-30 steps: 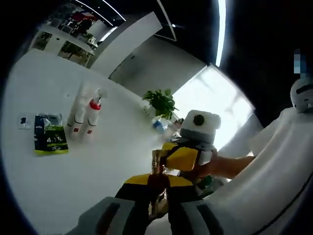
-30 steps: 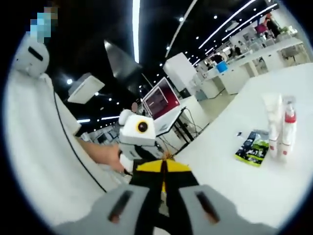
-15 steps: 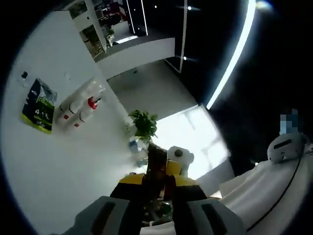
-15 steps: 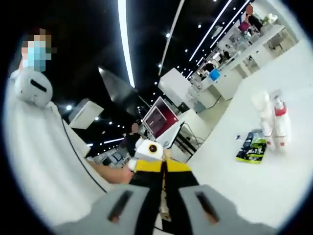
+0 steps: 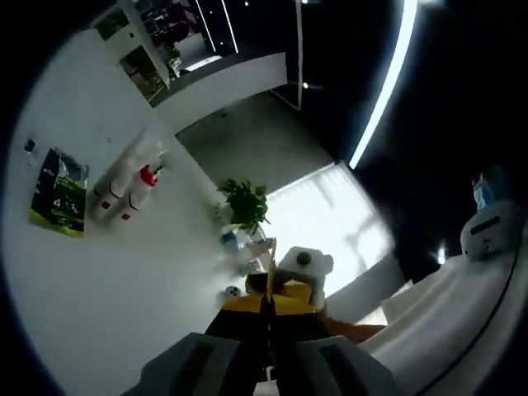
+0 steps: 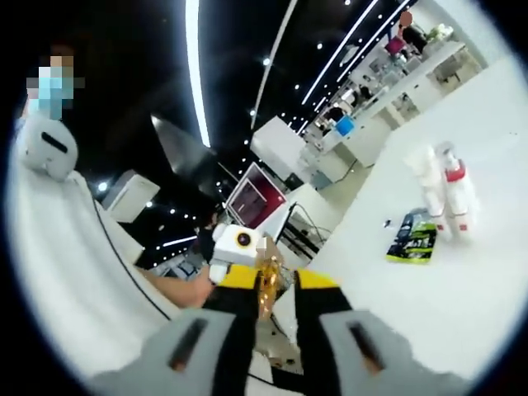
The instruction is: Arrange the skincare products in the storage area until every visible bottle or jar stands upright without overlapping.
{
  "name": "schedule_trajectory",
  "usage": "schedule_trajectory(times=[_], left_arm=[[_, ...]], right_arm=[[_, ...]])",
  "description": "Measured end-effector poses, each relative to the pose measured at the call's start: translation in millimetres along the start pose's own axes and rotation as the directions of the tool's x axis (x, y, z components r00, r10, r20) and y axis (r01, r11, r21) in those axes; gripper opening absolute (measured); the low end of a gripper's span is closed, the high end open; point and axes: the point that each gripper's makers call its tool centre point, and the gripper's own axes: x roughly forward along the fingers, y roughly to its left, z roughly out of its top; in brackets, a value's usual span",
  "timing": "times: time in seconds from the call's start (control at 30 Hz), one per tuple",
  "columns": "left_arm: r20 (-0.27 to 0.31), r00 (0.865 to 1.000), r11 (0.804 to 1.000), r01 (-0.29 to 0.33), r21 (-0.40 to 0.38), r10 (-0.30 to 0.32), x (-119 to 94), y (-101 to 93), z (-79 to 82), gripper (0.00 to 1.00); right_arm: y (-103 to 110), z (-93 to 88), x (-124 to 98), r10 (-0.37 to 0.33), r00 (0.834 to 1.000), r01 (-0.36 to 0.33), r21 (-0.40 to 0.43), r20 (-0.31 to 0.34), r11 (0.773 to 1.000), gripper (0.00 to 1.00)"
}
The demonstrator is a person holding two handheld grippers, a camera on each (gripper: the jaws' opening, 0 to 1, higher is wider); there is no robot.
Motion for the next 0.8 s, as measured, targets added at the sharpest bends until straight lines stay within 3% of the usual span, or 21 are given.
schedule_trajectory(times=[0.03, 0.07, 0.23, 0.33, 0.43, 0.53, 0.57, 0.7, 0.8], left_arm=[[-0.009, 1.0, 1.0, -0.011, -0.018, 0.011, 0, 1.1, -3.8, 0.01], [-0.01, 1.0, 1.0, -0.006, -0.012, 0.006, 0, 0.4, -4.9, 0.01], [0.007, 1.0, 0.999, -0.021, -0.046, 0.021, -5, 5.2, -4.2, 0.03], [0.012, 0.999, 0.999, -0.033, -0.037, 0.034, -13, 7.4, -3.2, 0.11], [0.013, 0.999, 0.999, -0.029, -0.041, 0.029, -18, 6.8, -1.6, 0.02], [-0.01, 0.999, 0.999, -0.043, 0.001, 0.043, -18, 7.6, -3.2, 0.01], [-0.007, 0.999, 0.998, -0.049, 0.029, 0.05, -18, 9.0, -1.8, 0.01], [-0.031, 0.999, 0.999, -0.035, 0.017, 0.036, -14, 6.8, -4.7, 0.01], [-0.069, 0.996, 0.999, -0.051, 0.008, 0.051, -7, 10.2, -14.8, 0.01]], right_arm=[[6, 3.7, 3, 0.028, 0.999, -0.028, 0.001, 0.024, 1.0, 0.07], [0, 3.7, 3, -0.01, 1.0, 0.011, -0.008, 0.025, 1.0, 0.05], [1, 1.1, 7, 0.006, 1.0, -0.006, 0.0, 0.02, 1.0, 0.02], [-3, 3.9, 4, -0.005, 0.999, 0.004, 0.02, 0.036, 1.0, 0.02], [-6, 7.9, 0, 0.001, 0.999, -0.003, 0.043, 0.046, 0.999, 0.02], [-5, 5.3, 1, 0.006, 0.999, -0.007, 0.048, 0.034, 0.999, 0.03], [-5, 6.0, 2, 0.01, 0.999, -0.012, 0.057, 0.038, 0.998, 0.03], [-8, 8.4, 4, -0.004, 0.998, 0.001, 0.059, 0.061, 0.998, 0.15], [-2, 4.5, 8, 0.025, 0.999, -0.025, 0.024, 0.033, 0.999, 0.03]])
